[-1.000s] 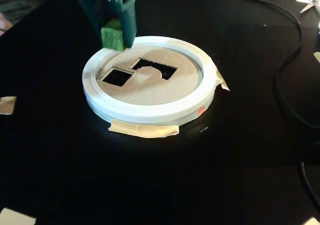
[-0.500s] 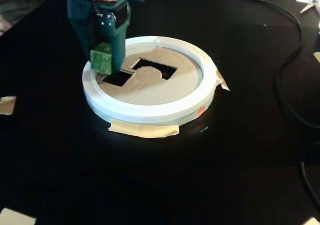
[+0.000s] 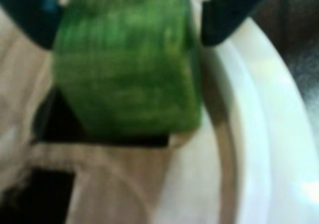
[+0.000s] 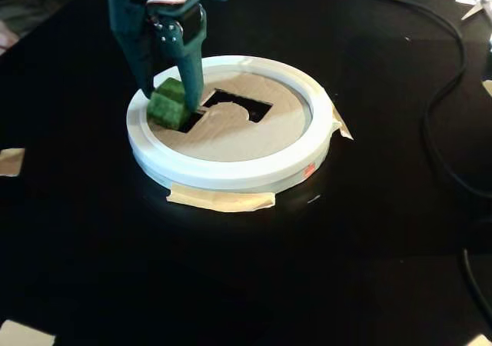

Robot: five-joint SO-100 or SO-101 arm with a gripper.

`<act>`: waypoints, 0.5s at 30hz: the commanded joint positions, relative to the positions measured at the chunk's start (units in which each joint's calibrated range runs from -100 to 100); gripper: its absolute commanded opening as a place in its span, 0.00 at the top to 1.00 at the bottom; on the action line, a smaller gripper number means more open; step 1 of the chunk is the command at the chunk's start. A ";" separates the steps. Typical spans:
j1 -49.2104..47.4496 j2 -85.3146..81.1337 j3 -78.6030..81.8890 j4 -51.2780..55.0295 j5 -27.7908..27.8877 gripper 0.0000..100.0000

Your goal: Pick up the square block and drop it in corresponding square shaped hole

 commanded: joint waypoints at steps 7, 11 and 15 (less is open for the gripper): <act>-0.94 -1.95 -0.48 0.15 0.29 0.38; -0.94 -1.95 -1.39 -0.95 0.29 0.38; 0.31 -1.86 -1.48 -2.66 0.44 0.39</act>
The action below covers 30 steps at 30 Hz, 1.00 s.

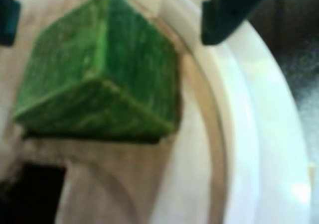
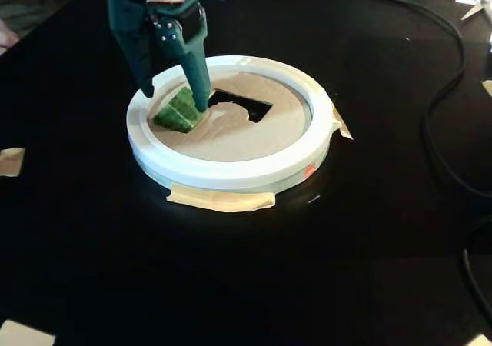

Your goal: Pick up the square block and drop it in corresponding square shaped hole

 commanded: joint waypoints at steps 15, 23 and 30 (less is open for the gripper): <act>3.26 0.83 -0.11 -12.11 3.47 0.37; 6.75 1.01 5.72 -12.21 3.47 0.37; 5.01 -3.11 5.63 -12.01 2.98 0.37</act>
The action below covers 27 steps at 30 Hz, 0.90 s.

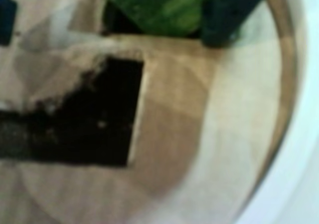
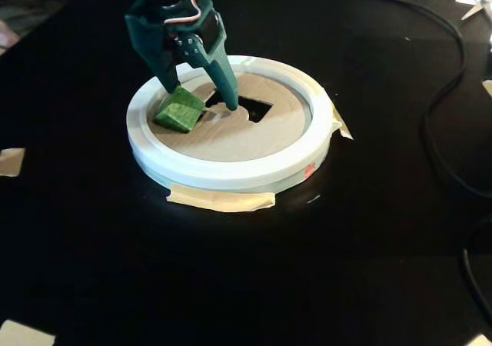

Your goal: Pick up the square block and drop it in corresponding square shaped hole

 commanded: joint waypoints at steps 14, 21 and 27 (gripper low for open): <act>-2.59 -15.37 0.57 5.51 -1.81 0.37; -2.59 -16.18 0.94 7.22 -2.78 0.37; -1.34 -13.22 1.12 6.91 -2.69 0.37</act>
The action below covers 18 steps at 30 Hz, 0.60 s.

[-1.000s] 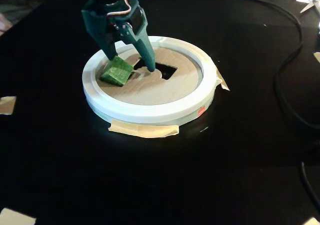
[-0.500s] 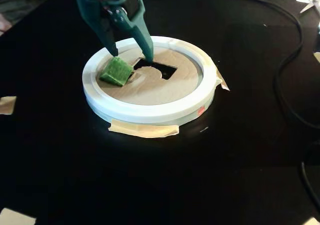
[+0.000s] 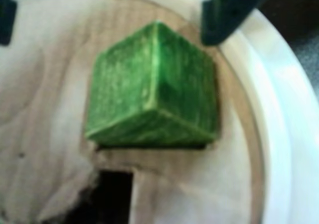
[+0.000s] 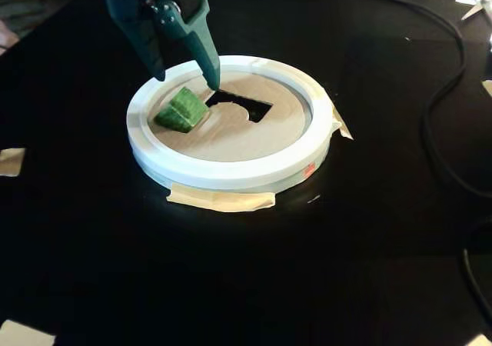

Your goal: Pick up the square block and drop it in corresponding square shaped hole

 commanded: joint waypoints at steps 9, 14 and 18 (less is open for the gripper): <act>0.79 6.70 -0.25 -8.01 -0.20 0.37; 1.66 7.50 -0.25 -9.51 0.88 0.38; 4.78 7.50 1.94 -14.43 3.03 0.37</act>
